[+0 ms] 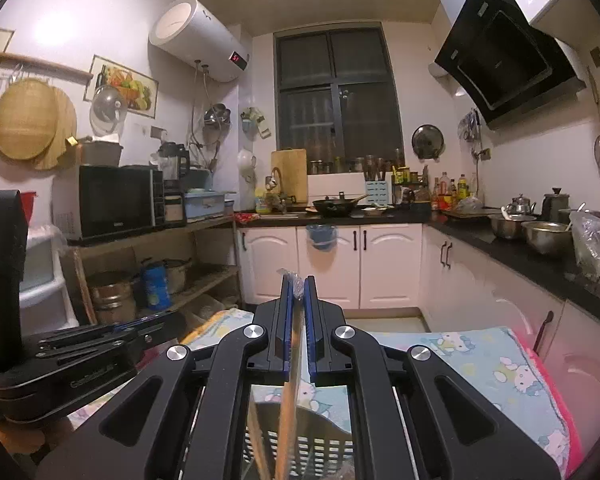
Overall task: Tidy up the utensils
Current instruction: 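Lower both held chopsticks into the caddy slots, then open both tools to release the chopsticks in the caddy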
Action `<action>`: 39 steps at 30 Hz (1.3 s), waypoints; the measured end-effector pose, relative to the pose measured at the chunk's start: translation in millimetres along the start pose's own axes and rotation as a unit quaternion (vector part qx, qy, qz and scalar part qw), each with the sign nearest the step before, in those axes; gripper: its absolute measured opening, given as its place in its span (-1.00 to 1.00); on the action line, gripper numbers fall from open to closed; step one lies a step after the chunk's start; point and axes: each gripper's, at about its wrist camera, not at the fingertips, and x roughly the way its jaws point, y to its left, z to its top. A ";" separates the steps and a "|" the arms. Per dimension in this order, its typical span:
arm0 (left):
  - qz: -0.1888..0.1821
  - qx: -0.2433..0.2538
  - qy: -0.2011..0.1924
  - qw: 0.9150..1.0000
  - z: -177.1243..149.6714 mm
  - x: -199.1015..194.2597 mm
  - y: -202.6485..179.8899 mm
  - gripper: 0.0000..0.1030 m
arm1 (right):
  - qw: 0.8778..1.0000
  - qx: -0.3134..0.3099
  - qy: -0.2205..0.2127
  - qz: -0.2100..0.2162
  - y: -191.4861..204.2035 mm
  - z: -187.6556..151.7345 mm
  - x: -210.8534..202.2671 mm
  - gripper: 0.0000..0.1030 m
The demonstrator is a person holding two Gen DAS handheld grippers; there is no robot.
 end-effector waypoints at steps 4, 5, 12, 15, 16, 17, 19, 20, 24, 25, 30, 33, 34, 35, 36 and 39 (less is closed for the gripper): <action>0.003 -0.001 0.010 1.000 -7.4 2.6 3.7 -0.97 | 1.000 -0.009 0.001 -0.008 0.6 -8.9 0.4 -0.88; 0.004 -0.001 0.012 1.000 -9.8 3.2 4.2 -0.97 | 1.000 -0.010 0.002 -0.009 -0.4 -11.7 -0.9 -0.88; 0.007 -0.005 0.029 1.000 -23.6 6.8 8.5 -0.97 | 0.999 -0.021 0.022 -0.011 0.2 -28.1 -4.2 -0.88; 0.006 -0.007 0.033 0.999 -26.5 6.8 10.5 -0.97 | 0.999 -0.020 0.035 -0.005 0.6 -34.9 -8.3 -0.88; 0.007 -0.007 0.035 0.999 -27.4 6.6 11.0 -0.97 | 0.999 -0.021 0.037 -0.004 0.4 -36.6 -9.6 -0.88; 0.007 -0.007 0.036 0.999 -28.6 6.4 11.6 -0.97 | 0.999 -0.021 0.040 -0.002 0.6 -38.3 -11.1 -0.88; 0.008 -0.006 0.037 0.999 -29.6 5.3 11.3 -0.97 | 0.999 -0.019 0.047 0.000 0.2 -40.7 -14.2 -0.88; 0.009 -0.005 0.038 0.999 -30.5 3.6 10.2 -0.97 | 0.999 -0.016 0.051 0.002 -0.2 -41.2 -15.3 -0.88; 0.011 -0.004 0.040 0.999 -32.6 2.4 9.9 -0.97 | 0.998 -0.009 0.064 0.010 0.0 -41.1 -20.8 -0.88; 0.011 -0.005 0.041 0.999 -33.6 1.5 10.2 -0.97 | 0.998 -0.008 0.067 0.013 -0.5 -41.3 -22.1 -0.88; 0.012 -0.005 0.046 0.999 -39.6 -3.8 13.9 -0.97 | 0.996 -0.009 0.082 0.017 1.0 -42.1 -28.7 -0.87; 0.014 -0.004 0.050 0.999 -40.4 -7.3 13.5 -0.97 | 0.995 -0.001 0.095 0.023 -0.2 -43.1 -32.3 -0.77; 0.015 -0.004 0.051 0.999 -41.2 -9.2 13.8 -0.97 | 0.995 0.001 0.098 0.024 -0.4 -42.9 -32.9 -0.67; 0.015 -0.004 0.053 0.998 -41.3 -9.7 14.3 -0.96 | 0.995 0.003 0.100 0.027 -0.7 -42.8 -34.3 -0.64; 0.015 -0.003 0.055 0.998 -41.2 -10.5 14.1 -0.96 | 0.995 0.003 0.100 0.027 -1.4 -42.9 -35.5 -0.63; 0.017 -0.001 0.059 0.998 -42.6 -14.4 14.0 -0.87 | 0.994 0.004 0.104 0.029 -1.1 -42.9 -37.5 -0.57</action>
